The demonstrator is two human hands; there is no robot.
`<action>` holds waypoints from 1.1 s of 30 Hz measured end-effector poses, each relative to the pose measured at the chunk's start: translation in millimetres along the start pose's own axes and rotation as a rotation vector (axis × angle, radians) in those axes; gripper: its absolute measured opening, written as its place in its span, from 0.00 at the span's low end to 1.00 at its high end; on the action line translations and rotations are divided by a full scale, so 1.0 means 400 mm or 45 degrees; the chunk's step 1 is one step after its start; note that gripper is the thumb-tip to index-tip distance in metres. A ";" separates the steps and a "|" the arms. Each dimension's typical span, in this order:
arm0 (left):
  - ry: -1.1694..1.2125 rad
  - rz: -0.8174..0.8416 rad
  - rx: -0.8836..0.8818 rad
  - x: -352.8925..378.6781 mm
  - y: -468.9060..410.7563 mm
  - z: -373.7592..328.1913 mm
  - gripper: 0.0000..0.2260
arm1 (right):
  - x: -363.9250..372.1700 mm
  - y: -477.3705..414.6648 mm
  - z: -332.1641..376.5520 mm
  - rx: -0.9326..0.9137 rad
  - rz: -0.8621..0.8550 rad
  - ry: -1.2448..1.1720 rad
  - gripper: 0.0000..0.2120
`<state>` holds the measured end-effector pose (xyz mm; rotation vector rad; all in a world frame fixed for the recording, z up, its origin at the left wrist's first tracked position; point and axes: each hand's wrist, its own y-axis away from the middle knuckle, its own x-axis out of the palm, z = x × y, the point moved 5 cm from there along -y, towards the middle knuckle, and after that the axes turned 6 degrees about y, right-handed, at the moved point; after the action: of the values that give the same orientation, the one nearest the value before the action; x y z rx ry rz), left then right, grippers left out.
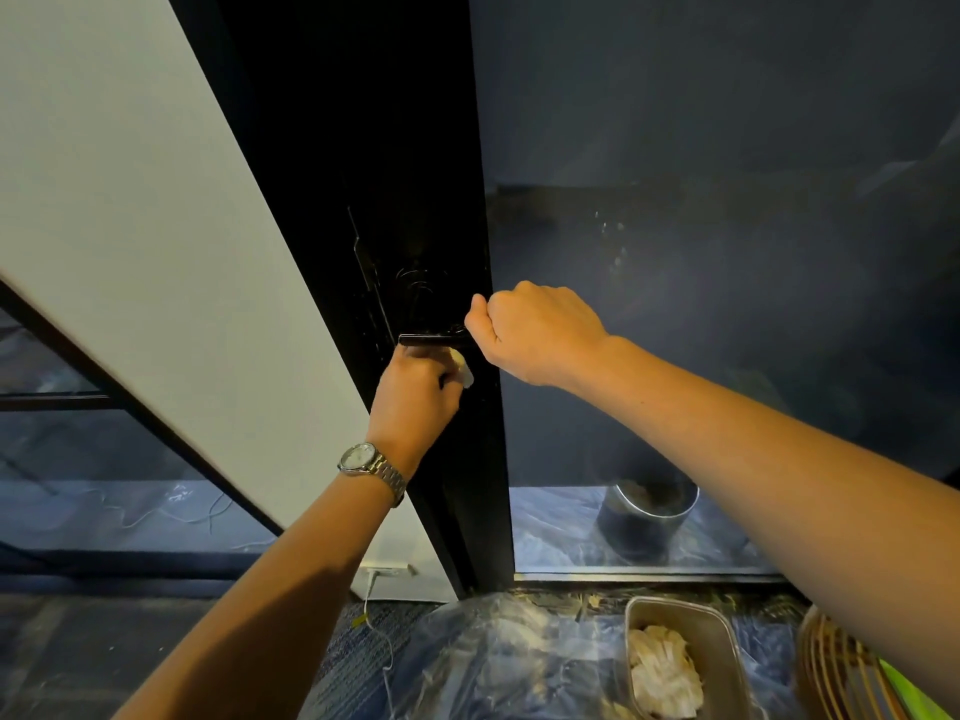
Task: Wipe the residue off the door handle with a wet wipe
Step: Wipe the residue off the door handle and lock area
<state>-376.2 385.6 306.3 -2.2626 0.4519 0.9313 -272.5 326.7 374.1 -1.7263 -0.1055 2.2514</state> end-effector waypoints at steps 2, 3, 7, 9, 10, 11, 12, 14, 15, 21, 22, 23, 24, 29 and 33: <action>0.086 -0.136 -0.084 -0.010 0.001 0.012 0.05 | 0.000 0.000 0.000 -0.001 -0.002 0.013 0.27; 0.163 -0.238 -0.170 -0.013 0.006 0.018 0.06 | 0.001 -0.001 0.001 -0.003 -0.002 0.019 0.27; 0.417 -0.505 -0.514 -0.006 0.029 0.037 0.09 | 0.001 0.000 0.002 -0.005 -0.008 0.022 0.27; 0.466 -0.525 -0.541 -0.009 0.031 0.036 0.08 | 0.000 0.000 0.002 0.000 -0.010 0.016 0.27; 0.445 -0.509 -0.508 -0.011 0.028 0.034 0.08 | 0.000 0.000 0.002 0.003 -0.009 0.013 0.27; 0.390 -0.464 -0.443 -0.014 0.024 0.030 0.08 | 0.000 0.000 0.002 0.006 -0.007 0.010 0.27; 0.312 -0.394 -0.353 -0.014 0.018 0.023 0.08 | 0.000 0.000 0.003 0.008 -0.007 0.009 0.27; 0.141 -0.226 -0.166 -0.008 0.007 0.011 0.08 | 0.000 0.000 0.002 0.011 -0.004 0.015 0.27; 0.065 -0.148 -0.093 -0.005 0.004 0.007 0.08 | 0.000 0.000 0.002 0.008 -0.004 0.022 0.27; -0.201 0.128 0.141 0.012 0.002 -0.005 0.10 | -0.001 0.002 0.005 -0.019 -0.011 0.061 0.27; -0.176 0.120 0.121 0.012 0.001 -0.002 0.10 | -0.001 0.002 0.005 -0.019 -0.013 0.065 0.27; -0.108 0.075 0.055 0.008 0.001 0.001 0.09 | -0.001 0.003 0.005 -0.017 -0.014 0.068 0.27; -0.020 -0.002 -0.046 0.002 0.002 0.004 0.08 | -0.001 0.003 0.005 -0.013 -0.016 0.070 0.27; 0.473 -0.418 -0.595 -0.002 0.026 0.040 0.09 | -0.001 0.003 0.005 0.005 -0.020 0.050 0.27; 0.781 -0.444 -0.903 0.018 0.035 0.072 0.12 | 0.001 0.002 0.003 0.001 -0.021 0.068 0.27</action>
<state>-392.8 394.2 279.5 -3.1398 -0.0606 0.1972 -273.9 326.2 374.1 -1.7767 -0.1071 2.1918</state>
